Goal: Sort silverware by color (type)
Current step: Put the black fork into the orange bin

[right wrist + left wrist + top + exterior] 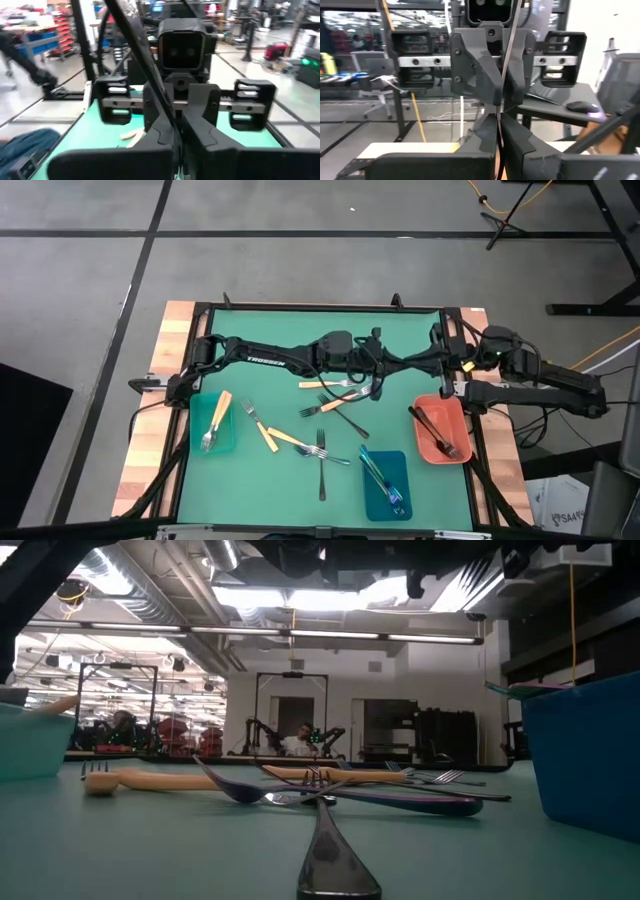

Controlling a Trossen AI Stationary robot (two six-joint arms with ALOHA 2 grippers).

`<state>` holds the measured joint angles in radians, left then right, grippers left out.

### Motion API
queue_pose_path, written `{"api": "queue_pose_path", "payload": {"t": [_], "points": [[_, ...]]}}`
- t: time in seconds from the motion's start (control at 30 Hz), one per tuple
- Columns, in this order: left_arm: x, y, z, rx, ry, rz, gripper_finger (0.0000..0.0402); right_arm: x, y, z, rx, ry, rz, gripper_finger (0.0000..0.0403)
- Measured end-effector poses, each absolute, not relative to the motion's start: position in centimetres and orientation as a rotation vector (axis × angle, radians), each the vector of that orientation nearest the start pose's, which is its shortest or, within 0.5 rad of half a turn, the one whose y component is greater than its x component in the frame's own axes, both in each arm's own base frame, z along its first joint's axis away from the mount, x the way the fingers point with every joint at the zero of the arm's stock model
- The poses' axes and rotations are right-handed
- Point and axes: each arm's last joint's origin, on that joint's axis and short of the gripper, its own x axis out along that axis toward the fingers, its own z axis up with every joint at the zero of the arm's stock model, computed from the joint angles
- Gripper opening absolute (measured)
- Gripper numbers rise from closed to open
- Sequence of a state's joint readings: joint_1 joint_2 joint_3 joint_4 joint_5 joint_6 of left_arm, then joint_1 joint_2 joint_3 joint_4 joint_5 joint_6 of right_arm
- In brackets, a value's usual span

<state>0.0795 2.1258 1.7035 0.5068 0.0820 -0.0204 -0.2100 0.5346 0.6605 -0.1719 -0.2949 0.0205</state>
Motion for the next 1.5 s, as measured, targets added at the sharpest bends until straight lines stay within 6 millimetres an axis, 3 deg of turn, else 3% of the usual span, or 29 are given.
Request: {"api": "queue_pose_path", "payload": {"t": [0.47,0.67,0.87,1.5], "points": [[50.2,3.8,28.8,-0.012,-0.062,0.033,0.0036,12.9,-2.0,32.1,0.154,0.078,0.049,0.0001],[50.2,4.0,28.3,-0.122,-0.019,0.077,0.0065,13.0,-2.1,31.9,0.182,0.089,0.018,0.0000],[50.2,4.0,28.0,-0.125,0.013,0.070,0.0083,13.0,-2.1,31.9,0.184,0.091,0.000,0.0000],[50.0,5.0,26.5,-0.135,0.173,0.096,0.0083,12.8,-2.3,30.9,0.191,0.186,-0.102,0.0000]]}}
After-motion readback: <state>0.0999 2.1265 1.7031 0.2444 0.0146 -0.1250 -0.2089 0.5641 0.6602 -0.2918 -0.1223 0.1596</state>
